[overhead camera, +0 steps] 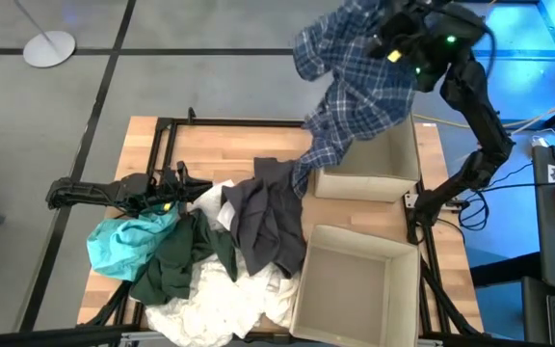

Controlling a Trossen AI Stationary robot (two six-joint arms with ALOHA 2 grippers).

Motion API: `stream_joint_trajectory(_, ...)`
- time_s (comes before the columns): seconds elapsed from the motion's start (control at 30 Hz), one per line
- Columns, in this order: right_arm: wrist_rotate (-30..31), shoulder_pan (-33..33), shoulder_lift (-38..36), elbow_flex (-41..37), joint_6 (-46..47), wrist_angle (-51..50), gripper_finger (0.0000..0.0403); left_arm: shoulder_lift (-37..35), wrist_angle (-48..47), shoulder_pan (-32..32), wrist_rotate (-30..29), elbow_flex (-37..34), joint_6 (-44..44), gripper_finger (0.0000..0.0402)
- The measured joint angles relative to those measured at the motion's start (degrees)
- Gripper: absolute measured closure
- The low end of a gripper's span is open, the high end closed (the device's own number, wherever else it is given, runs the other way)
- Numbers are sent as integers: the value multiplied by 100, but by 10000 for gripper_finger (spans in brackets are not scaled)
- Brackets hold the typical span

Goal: Sort clothes
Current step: Put the blue checkered long sleeve shirt into the top laundry organizer

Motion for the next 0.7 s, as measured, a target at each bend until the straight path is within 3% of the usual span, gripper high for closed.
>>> stream_joint_trajectory(0.17, -85, -335, -15, -248, 1646, -1693, 388, 0, -7, 0, 2, 0, -140, 373)
stream_joint_trajectory(0.37, -227, -348, -116, -827, 2802, -3089, 388, 0, -10, 0, 0, 0, -125, 373)
stream_joint_trajectory(0.7, -602, -388, -1049, -3508, 3900, -2840, 388, 0, -15, 0, 0, 0, -127, 373)
